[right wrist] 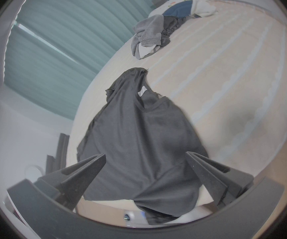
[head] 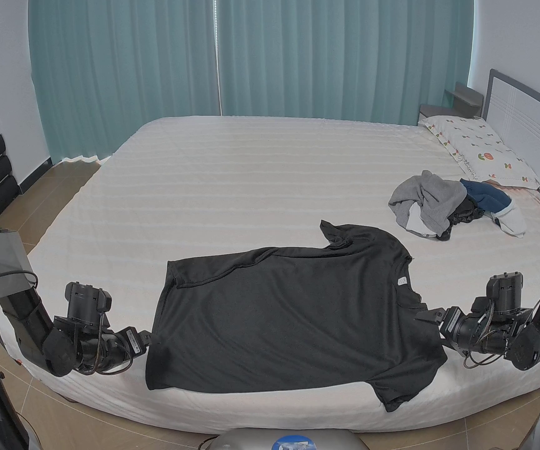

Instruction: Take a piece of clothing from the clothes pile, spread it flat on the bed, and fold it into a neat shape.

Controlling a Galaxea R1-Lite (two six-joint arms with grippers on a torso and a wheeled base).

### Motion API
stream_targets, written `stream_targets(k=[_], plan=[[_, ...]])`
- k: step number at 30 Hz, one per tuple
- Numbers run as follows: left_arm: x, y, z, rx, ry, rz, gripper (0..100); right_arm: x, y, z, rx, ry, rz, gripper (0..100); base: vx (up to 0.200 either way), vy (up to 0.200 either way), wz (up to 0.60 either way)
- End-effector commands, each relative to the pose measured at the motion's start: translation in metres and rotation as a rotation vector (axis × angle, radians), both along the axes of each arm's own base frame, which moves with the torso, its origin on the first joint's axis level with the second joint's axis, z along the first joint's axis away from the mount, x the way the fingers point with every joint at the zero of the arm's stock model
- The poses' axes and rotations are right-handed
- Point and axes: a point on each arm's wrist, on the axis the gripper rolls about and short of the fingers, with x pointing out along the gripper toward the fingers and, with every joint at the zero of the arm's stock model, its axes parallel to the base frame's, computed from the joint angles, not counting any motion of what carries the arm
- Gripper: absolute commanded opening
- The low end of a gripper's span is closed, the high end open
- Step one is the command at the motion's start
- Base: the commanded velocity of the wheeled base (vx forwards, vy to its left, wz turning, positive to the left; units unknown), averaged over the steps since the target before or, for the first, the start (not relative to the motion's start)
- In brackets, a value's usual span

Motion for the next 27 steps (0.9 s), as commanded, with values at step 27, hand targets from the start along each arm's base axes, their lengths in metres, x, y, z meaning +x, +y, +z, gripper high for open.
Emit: stream_targets(k=[27], plan=[[0.055,-0.016,0.028,-0.198,-0.176,0.135,100,0.024,0.022,-0.040,0.261,-0.054,-0.088,100,0.030,0.000,0.00]])
